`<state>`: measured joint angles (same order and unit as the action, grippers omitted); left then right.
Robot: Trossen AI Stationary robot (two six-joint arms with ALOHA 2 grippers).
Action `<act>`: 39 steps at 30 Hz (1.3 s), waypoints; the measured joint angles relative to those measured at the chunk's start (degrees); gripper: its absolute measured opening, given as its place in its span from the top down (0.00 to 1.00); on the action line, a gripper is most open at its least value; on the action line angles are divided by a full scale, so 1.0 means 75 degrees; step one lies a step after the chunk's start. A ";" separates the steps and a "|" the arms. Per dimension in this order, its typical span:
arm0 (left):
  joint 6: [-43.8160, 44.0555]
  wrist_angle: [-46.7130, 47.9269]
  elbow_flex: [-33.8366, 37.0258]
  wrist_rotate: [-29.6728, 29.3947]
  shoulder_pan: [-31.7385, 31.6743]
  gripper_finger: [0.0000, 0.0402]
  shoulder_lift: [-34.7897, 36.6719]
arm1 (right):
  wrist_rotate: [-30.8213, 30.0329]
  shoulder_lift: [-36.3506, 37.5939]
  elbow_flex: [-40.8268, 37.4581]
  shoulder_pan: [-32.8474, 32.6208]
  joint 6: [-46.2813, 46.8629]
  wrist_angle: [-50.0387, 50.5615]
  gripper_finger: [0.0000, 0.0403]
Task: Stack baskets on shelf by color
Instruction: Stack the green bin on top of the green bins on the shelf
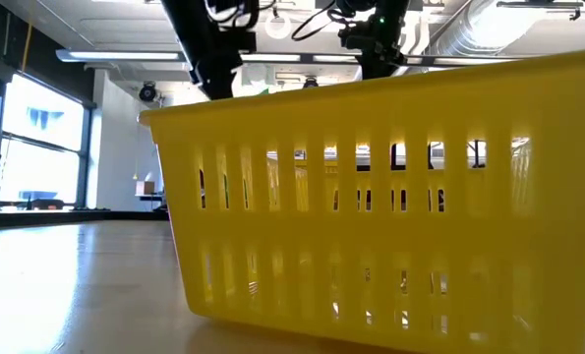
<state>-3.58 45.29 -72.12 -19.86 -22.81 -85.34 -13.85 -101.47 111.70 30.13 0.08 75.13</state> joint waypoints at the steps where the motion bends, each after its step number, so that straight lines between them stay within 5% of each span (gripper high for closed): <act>1: 0.0001 0.0068 0.0000 0.0069 -0.0030 0.99 -0.0072 | 0.0000 0.0000 -0.0003 0.0000 0.0005 0.0000 0.78; 39: -0.2717 0.0919 0.0003 0.0253 -0.0688 0.97 -0.0556 | 0.0012 0.0000 -0.0003 0.0000 -0.0006 -0.0315 0.78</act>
<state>-23.96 52.19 -72.10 -17.96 -27.98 -89.52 -13.76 -101.47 111.68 30.13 0.03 72.77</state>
